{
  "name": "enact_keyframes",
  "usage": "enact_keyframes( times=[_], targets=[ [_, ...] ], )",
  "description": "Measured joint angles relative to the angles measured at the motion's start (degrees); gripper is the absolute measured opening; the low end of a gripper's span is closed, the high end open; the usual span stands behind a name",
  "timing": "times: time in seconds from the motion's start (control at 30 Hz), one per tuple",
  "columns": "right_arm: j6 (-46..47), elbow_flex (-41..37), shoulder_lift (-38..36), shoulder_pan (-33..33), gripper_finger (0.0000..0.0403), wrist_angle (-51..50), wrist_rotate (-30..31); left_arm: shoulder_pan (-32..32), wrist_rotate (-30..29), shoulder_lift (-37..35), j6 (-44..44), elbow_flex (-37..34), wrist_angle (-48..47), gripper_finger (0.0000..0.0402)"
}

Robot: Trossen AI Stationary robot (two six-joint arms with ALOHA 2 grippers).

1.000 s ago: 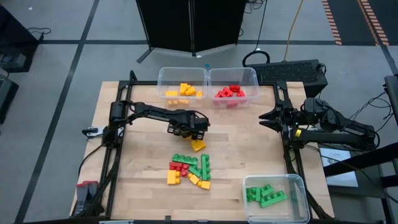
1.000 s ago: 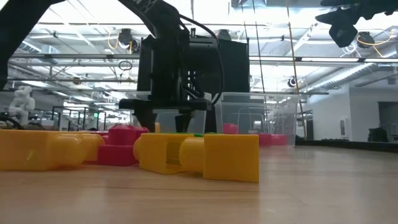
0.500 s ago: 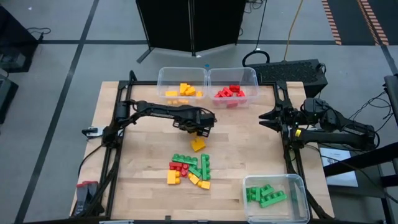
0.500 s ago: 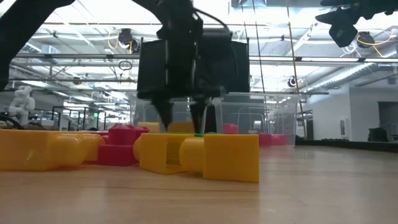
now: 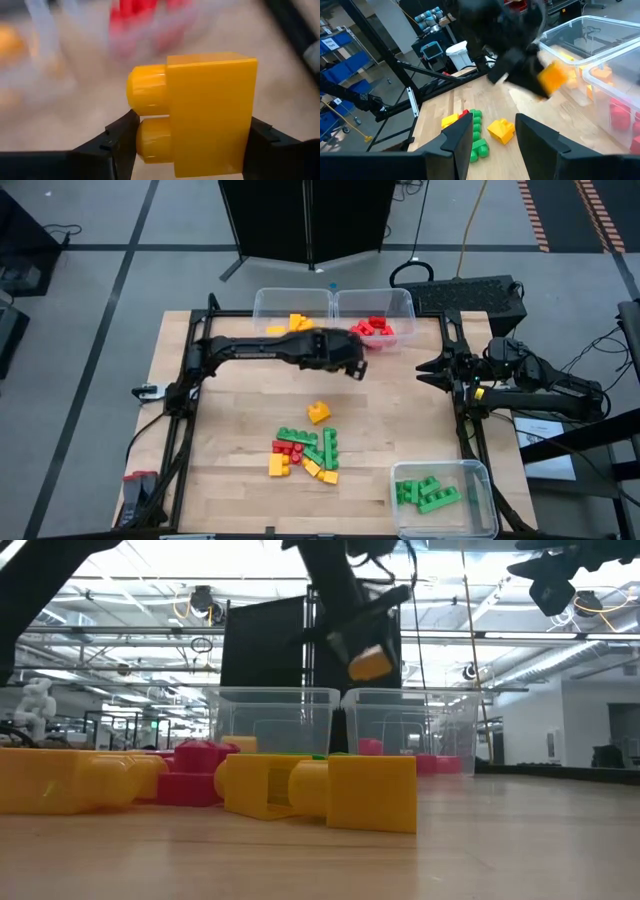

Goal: Sort blocks
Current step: Put the yellow game piece into the top left transparent bin

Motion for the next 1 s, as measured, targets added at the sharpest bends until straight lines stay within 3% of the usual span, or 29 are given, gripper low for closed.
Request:
enact_keyframes(
  times=[0.17,0.4,0.73,1.0],
  targets=[
    [0.0,0.0,0.0,0.0,0.0144,0.0,0.0,2.5,-4.7,0.0,6.5,4.2,0.4,0.0236],
    [0.0,0.0,0.0,0.0,0.0144,0.0,0.0,8.3,-13.6,-0.2,9.6,8.9,-16.4,0.0236],
    [0.9,0.0,0.0,0.0,0.0144,-0.5,0.0,18.5,-11.6,-0.1,17.8,8.8,-20.5,0.0236],
    [2.0,0.0,0.0,0.0,0.0144,-2.2,0.0,23.5,-2.5,0.5,20.9,8.7,-20.3,0.0236]
  ],
)
